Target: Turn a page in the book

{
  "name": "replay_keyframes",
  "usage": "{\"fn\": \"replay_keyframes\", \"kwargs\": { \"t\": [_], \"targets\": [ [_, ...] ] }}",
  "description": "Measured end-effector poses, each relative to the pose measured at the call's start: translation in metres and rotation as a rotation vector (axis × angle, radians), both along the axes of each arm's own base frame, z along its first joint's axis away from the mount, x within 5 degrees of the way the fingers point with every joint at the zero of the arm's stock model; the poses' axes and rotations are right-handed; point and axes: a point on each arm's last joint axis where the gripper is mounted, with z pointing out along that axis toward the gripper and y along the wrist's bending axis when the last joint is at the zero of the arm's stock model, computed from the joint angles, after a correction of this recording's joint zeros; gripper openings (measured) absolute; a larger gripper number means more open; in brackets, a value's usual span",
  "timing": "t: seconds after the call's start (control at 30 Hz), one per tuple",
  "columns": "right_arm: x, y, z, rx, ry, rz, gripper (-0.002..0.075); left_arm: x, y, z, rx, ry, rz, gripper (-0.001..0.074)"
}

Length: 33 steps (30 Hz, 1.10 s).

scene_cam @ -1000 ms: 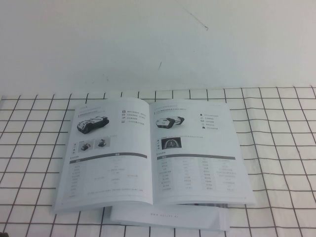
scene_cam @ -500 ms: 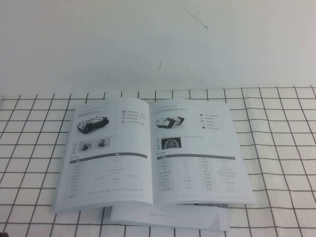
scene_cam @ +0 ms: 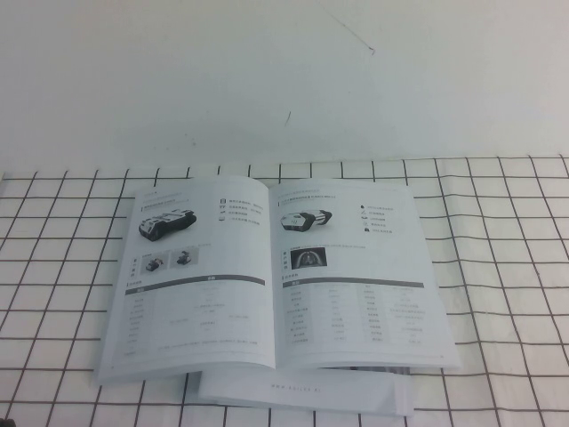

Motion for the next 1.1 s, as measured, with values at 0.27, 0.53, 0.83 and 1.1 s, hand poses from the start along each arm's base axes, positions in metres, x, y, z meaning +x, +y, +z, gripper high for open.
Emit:
{"fn": "replay_keyframes", "kwargs": {
  "t": [0.27, 0.53, 0.83, 1.1],
  "targets": [
    [0.001, 0.000, 0.003, 0.001, -0.035, -0.003, -0.0001, 0.000, 0.000, 0.002, -0.003, -0.017, -0.001, -0.0002],
    [0.006, -0.002, 0.031, 0.009, -0.345, -0.027, -0.0001, 0.004, -0.002, 0.030, -0.085, -0.338, -0.012, -0.0003],
    [-0.003, -0.006, 0.072, 0.038, -0.816, -0.063, -0.0001, -0.006, -0.001, 0.065, -0.251, -0.716, -0.037, -0.0002],
    [-0.006, -0.006, 0.079, 0.041, -0.898, -0.069, -0.0001, -0.007, -0.001, 0.067, -0.258, -0.739, -0.039, -0.0002]
  ]
}}
